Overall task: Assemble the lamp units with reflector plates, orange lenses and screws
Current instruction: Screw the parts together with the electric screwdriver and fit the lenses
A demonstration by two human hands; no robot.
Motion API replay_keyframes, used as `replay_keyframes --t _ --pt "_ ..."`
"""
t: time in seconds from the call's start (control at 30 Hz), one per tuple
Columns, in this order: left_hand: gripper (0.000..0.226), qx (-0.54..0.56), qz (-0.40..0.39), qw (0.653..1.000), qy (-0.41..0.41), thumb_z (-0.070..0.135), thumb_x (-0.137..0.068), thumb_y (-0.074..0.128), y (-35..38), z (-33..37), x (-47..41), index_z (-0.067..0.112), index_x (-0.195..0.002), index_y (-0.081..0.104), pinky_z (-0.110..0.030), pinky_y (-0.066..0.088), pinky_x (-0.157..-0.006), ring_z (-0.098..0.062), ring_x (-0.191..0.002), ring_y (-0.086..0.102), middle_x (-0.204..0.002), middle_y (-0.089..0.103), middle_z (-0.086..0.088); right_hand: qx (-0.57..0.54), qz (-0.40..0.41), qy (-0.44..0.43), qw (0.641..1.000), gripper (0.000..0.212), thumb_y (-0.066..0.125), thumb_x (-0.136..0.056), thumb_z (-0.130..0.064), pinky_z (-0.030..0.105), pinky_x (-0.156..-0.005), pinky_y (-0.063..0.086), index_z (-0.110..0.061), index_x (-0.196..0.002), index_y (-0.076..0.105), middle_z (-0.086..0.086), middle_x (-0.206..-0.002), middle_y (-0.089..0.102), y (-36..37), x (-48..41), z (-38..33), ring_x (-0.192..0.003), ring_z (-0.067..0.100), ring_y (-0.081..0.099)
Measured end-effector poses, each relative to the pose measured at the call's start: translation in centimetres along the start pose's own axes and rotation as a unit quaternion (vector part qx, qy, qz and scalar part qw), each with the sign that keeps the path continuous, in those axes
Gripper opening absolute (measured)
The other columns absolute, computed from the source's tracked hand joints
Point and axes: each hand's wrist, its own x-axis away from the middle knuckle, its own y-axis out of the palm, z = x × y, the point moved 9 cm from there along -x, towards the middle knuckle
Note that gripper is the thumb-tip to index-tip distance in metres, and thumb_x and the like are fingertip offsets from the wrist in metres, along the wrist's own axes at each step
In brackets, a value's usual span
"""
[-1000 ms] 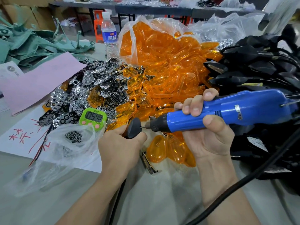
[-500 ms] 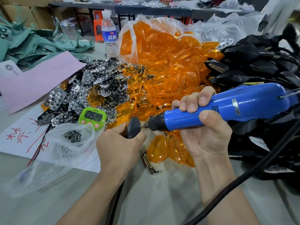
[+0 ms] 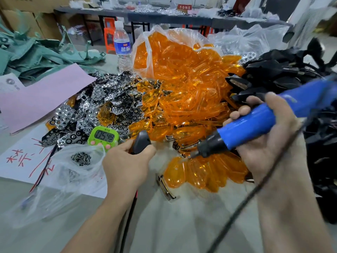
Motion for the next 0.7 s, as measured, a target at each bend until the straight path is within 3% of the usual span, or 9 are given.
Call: replay_keyframes --t 0.1,0.2,0.27,0.33,0.4,0.47,0.53,0.6,0.7 --pt "0.023 0.033 -0.015 0.999 -0.013 0.050 -0.063 0.076 0.1 -0.1 0.0 0.035 -0.080 0.072 -0.033 0.045 -0.054 -0.006 -0.054 0.052 -0.066 0.069 0.004 0.286 0.067 -0.002 0.956 0.046 0.078 -0.071 -0.056 0.034 -0.054 0.057 -0.013 -0.085 0.069 0.004 -0.062 0.064 0.6 0.4 -3.3 -0.053 0.022 0.063" --pt "0.030 0.061 -0.026 0.998 -0.010 0.053 -0.066 0.074 -0.1 0.4 0.1 0.028 -0.082 0.072 -0.032 0.043 -0.060 -0.007 -0.054 0.046 -0.054 0.057 0.009 0.568 0.053 -0.047 0.820 0.067 0.076 -0.054 -0.074 0.038 -0.052 0.060 -0.012 -0.078 0.070 0.002 -0.055 0.068 2.6 1.0 -6.3 -0.050 0.027 0.069" --pt "0.029 0.093 0.002 0.996 0.010 0.051 -0.065 0.074 -1.1 0.9 0.1 0.025 -0.077 0.069 -0.024 0.039 -0.056 -0.001 -0.051 0.037 -0.052 0.049 0.013 0.681 0.057 -0.033 0.730 0.070 0.069 -0.052 -0.080 0.044 -0.060 0.063 -0.014 -0.076 0.068 0.003 -0.058 0.070 2.3 1.2 -6.2 -0.055 0.029 0.071" --pt "0.024 0.119 0.061 0.991 0.012 0.048 -0.064 0.072 -2.9 1.1 -0.1 0.027 -0.074 0.066 -0.025 0.040 -0.051 -0.002 -0.051 0.036 -0.052 0.048 0.009 0.718 0.062 0.007 0.694 0.063 0.068 -0.057 -0.080 0.050 -0.072 0.063 -0.022 -0.080 0.065 0.004 -0.068 0.073 0.7 1.6 -4.5 -0.064 0.029 0.072" --pt "0.024 0.130 0.119 0.984 0.000 0.044 -0.068 0.073 -4.7 0.9 -0.5 0.024 -0.077 0.063 -0.043 0.044 -0.054 -0.010 -0.056 0.039 -0.058 0.051 -0.004 0.730 0.066 0.038 0.679 0.058 0.065 -0.065 -0.080 0.049 -0.080 0.061 -0.028 -0.090 0.060 0.005 -0.082 0.073 -1.0 2.1 -2.0 -0.075 0.031 0.072" --pt "0.022 0.128 0.141 0.981 0.024 0.041 -0.072 0.074 -6.0 1.9 -0.5 0.023 -0.075 0.061 -0.046 0.041 -0.051 -0.010 -0.056 0.037 -0.058 0.046 -0.001 0.757 0.089 0.033 0.647 0.060 0.059 -0.068 -0.081 0.047 -0.083 0.058 -0.029 -0.097 0.055 0.003 -0.088 0.069 -2.4 2.4 0.0 -0.079 0.030 0.069" --pt "0.011 0.118 0.120 0.982 0.082 0.040 -0.073 0.074 -6.4 4.0 0.1 0.036 -0.073 0.064 -0.043 0.044 -0.052 -0.008 -0.057 0.041 -0.061 0.051 0.004 0.788 0.124 0.006 0.603 0.062 0.056 -0.072 -0.082 0.045 -0.083 0.054 -0.027 -0.102 0.050 0.003 -0.089 0.065 -3.1 2.4 1.2 -0.081 0.031 0.064" --pt "0.018 0.115 0.068 0.983 0.129 0.043 -0.071 0.074 -6.1 6.5 1.1 0.056 -0.080 0.066 -0.040 0.052 -0.057 -0.007 -0.062 0.051 -0.071 0.063 0.009 0.813 0.150 -0.022 0.562 0.062 0.054 -0.076 -0.081 0.041 -0.074 0.047 -0.026 -0.103 0.045 0.002 -0.083 0.060 -3.2 2.5 1.9 -0.076 0.031 0.058" --pt "0.023 0.202 -0.046 0.976 0.073 0.038 -0.070 0.077 -4.0 7.9 2.4 0.055 -0.085 0.074 -0.028 0.048 -0.054 -0.005 -0.060 0.054 -0.070 0.069 0.017 0.832 0.161 -0.061 0.527 0.058 0.051 -0.081 -0.079 0.038 -0.065 0.034 -0.026 -0.100 0.037 -0.004 -0.066 0.043 -2.8 2.7 2.5 -0.066 0.029 0.048"
